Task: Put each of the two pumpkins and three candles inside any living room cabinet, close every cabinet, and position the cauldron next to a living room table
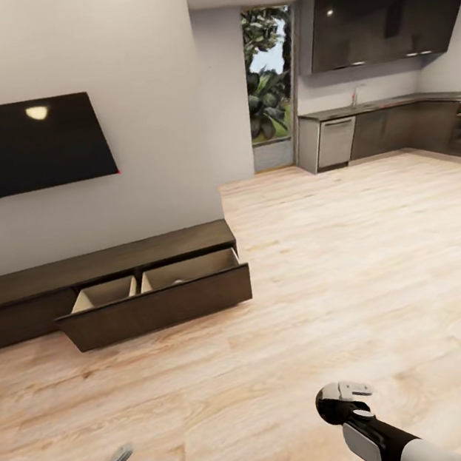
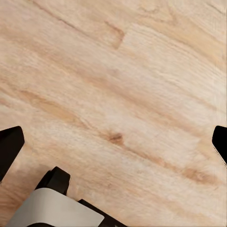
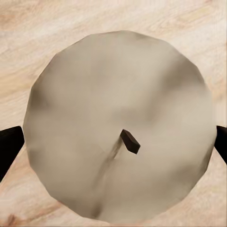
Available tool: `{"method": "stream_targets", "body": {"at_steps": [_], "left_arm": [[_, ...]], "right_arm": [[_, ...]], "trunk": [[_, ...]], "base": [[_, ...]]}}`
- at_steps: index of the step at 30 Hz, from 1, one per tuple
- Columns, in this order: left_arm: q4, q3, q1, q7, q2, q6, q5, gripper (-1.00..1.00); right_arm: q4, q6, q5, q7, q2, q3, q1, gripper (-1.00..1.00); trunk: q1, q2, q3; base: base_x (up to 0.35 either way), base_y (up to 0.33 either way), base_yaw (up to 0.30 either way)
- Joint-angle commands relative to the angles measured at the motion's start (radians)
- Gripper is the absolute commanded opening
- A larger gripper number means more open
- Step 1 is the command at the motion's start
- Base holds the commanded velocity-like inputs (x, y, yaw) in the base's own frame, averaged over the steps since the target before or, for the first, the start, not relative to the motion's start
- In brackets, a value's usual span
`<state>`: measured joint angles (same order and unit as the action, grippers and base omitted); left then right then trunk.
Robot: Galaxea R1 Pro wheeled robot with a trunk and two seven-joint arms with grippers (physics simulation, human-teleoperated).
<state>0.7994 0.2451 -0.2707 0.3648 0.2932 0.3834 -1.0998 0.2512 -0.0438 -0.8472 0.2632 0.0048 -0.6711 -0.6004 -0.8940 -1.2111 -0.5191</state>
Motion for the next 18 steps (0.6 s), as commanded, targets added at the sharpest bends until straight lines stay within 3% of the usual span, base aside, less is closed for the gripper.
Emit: {"method": "stream_targets", "body": {"at_steps": [1, 9, 18], "left_arm": [[0.001, 0.005, -0.001, 0.008, 0.001, -0.001, -0.009, 1.0], [0.001, 0.005, -0.001, 0.008, 0.001, -0.017, -0.009, 1.0], [0.001, 0.005, -0.001, 0.008, 0.003, -0.018, -0.009, 1.0]], "right_arm": [[0.0, -0.005, -0.009, 0.005, 0.0, -0.008, -0.001, -1.0], [0.0, -0.005, -0.009, 0.005, 0.0, -0.008, -0.001, -1.0], [0.0, -0.005, -0.009, 0.005, 0.0, -0.008, -0.001, -1.0]], "trunk": [[0.0, -0.001, 0.0], [0.0, -0.001, 0.005], [0.0, -0.001, 0.011]], "base": [[0.243, 0.234, 0.279], [0.253, 0.218, 0.279], [0.307, 0.031, 0.279]]}}
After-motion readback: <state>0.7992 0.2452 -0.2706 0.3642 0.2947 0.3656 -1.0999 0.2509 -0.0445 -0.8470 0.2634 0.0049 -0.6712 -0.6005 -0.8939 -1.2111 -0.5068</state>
